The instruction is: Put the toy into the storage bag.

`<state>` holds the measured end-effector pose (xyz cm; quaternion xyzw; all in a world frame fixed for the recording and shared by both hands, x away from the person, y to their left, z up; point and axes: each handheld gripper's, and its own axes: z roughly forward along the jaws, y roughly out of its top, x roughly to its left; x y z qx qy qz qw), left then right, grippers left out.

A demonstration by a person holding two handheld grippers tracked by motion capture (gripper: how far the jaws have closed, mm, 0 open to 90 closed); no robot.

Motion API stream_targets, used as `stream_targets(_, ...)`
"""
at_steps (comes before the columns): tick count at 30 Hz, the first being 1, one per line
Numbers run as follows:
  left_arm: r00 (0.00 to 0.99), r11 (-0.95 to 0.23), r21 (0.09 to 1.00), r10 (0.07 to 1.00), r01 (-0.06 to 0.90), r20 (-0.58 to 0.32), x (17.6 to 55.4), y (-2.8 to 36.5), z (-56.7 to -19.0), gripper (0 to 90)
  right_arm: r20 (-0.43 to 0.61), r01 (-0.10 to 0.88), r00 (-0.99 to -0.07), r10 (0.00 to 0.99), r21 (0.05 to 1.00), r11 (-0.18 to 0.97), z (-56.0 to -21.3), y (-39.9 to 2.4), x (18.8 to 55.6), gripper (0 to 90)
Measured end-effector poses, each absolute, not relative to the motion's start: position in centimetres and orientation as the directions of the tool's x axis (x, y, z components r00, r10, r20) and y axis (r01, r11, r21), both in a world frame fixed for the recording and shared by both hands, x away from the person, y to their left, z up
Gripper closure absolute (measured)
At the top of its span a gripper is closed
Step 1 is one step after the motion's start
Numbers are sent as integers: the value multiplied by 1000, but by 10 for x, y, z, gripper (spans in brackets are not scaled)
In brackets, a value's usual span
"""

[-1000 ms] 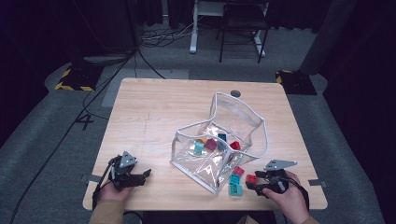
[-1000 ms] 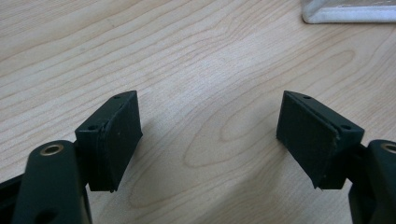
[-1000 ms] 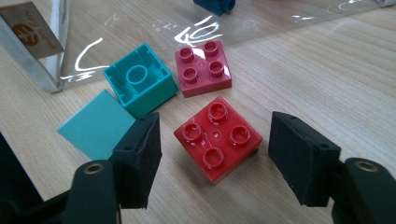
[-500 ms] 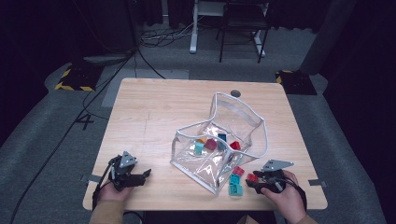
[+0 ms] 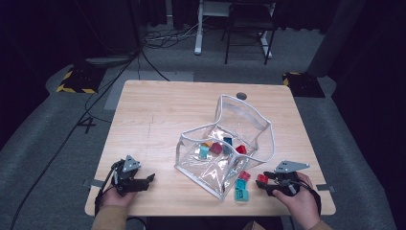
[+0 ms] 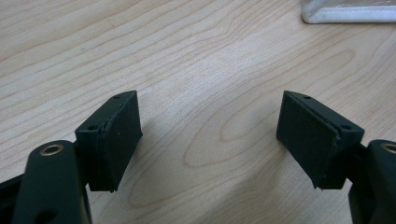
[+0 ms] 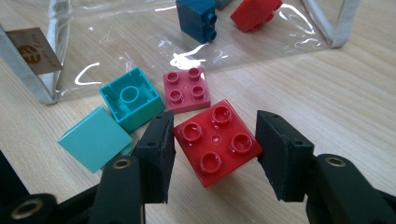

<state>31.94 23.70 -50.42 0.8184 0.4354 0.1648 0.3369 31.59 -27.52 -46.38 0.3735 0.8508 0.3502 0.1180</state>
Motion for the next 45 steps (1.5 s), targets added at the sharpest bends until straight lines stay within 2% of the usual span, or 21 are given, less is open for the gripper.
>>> stream_targets(45, 567, -394, 695, 824, 602, -24, 319, 237, -504, 223, 2, 418, -669, 744, 828, 374, -337, -299, 327, 493)
